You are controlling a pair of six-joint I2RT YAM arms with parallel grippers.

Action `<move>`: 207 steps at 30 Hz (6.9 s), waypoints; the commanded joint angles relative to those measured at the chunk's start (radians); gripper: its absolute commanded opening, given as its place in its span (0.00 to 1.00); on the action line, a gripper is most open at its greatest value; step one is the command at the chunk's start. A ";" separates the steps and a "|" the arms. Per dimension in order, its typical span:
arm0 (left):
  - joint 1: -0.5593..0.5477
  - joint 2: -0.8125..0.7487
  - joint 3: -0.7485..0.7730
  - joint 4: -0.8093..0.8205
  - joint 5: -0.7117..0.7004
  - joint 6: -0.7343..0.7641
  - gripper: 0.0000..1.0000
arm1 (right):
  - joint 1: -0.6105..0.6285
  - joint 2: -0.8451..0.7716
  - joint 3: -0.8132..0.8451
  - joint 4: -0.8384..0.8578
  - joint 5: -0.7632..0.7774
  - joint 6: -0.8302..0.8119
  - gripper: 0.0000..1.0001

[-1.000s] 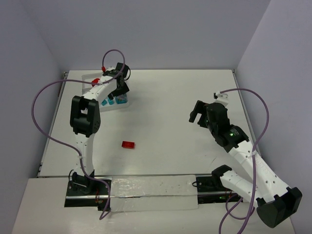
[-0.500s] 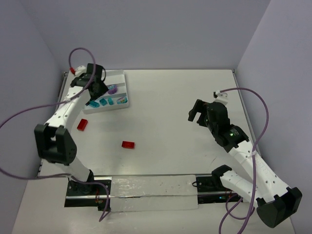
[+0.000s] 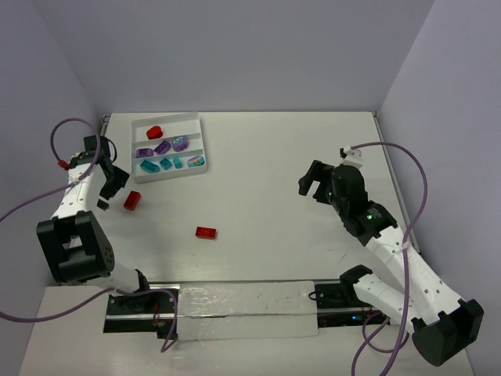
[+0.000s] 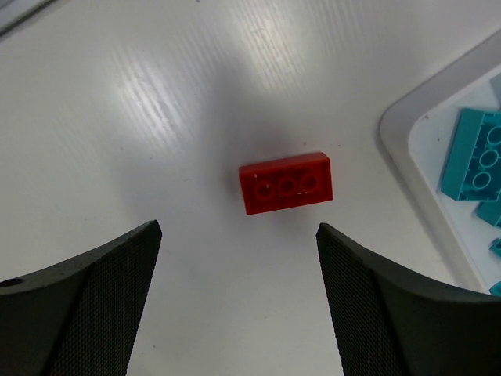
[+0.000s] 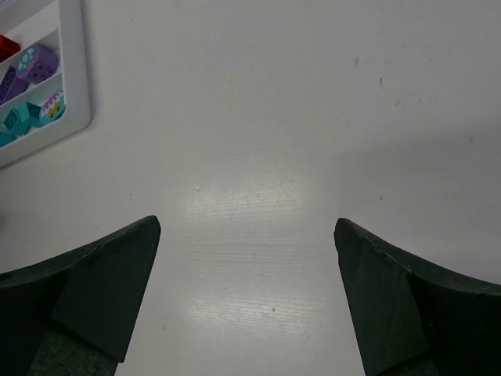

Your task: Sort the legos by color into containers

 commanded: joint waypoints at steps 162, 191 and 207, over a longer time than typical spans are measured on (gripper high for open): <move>-0.266 0.871 1.079 0.329 0.329 0.216 0.79 | 0.000 0.051 0.080 -0.074 0.067 0.009 1.00; -0.851 -0.195 -0.156 0.011 0.015 -0.365 0.74 | 0.012 -0.041 0.077 -0.105 0.051 0.010 1.00; -1.019 -0.014 -0.184 -0.053 0.073 -0.821 0.84 | 0.017 -0.070 0.076 -0.124 0.047 0.010 1.00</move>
